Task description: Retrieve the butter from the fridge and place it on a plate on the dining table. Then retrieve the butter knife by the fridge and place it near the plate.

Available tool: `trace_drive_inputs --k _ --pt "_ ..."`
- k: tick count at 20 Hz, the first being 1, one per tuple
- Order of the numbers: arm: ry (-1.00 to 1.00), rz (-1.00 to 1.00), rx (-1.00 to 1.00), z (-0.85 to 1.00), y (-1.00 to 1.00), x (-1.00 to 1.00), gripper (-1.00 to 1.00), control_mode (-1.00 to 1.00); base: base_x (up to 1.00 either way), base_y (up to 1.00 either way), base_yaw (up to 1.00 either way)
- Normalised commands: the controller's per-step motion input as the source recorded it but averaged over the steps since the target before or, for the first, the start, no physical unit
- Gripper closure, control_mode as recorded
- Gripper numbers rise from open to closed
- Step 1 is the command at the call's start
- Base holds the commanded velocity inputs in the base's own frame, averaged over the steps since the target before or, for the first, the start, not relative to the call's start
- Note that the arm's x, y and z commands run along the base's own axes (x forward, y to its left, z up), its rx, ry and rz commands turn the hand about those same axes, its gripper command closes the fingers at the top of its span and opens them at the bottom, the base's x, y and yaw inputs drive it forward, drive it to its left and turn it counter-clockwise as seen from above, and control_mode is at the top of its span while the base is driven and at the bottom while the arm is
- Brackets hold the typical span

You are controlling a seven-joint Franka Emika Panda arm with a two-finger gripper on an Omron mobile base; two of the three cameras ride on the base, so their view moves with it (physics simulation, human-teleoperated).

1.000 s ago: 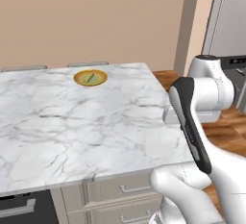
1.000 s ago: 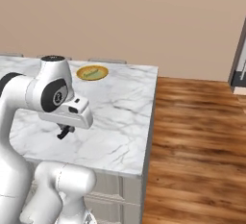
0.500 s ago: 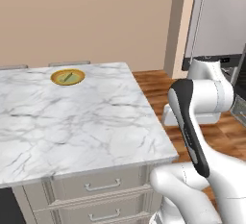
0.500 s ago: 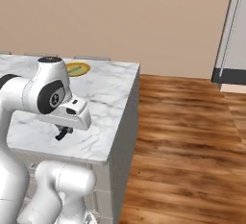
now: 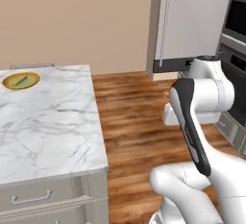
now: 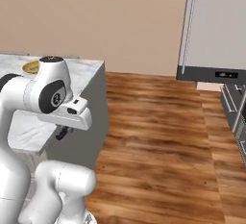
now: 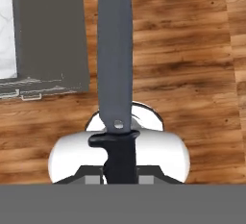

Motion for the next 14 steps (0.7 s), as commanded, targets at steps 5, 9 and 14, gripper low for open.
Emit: trace_drive_inputs --k 5,9,14 --pt "0.0 0.0 0.0 0.0 0.0 0.0 1.0 1.0 0.39 -0.35 -0.11" --pt "0.0 0.0 0.0 0.0 0.0 0.0 1.0 1.0 0.98 -0.11 -0.23" --pt "0.0 0.0 0.0 0.0 0.0 0.0 1.0 1.0 1.0 -0.06 -0.09"
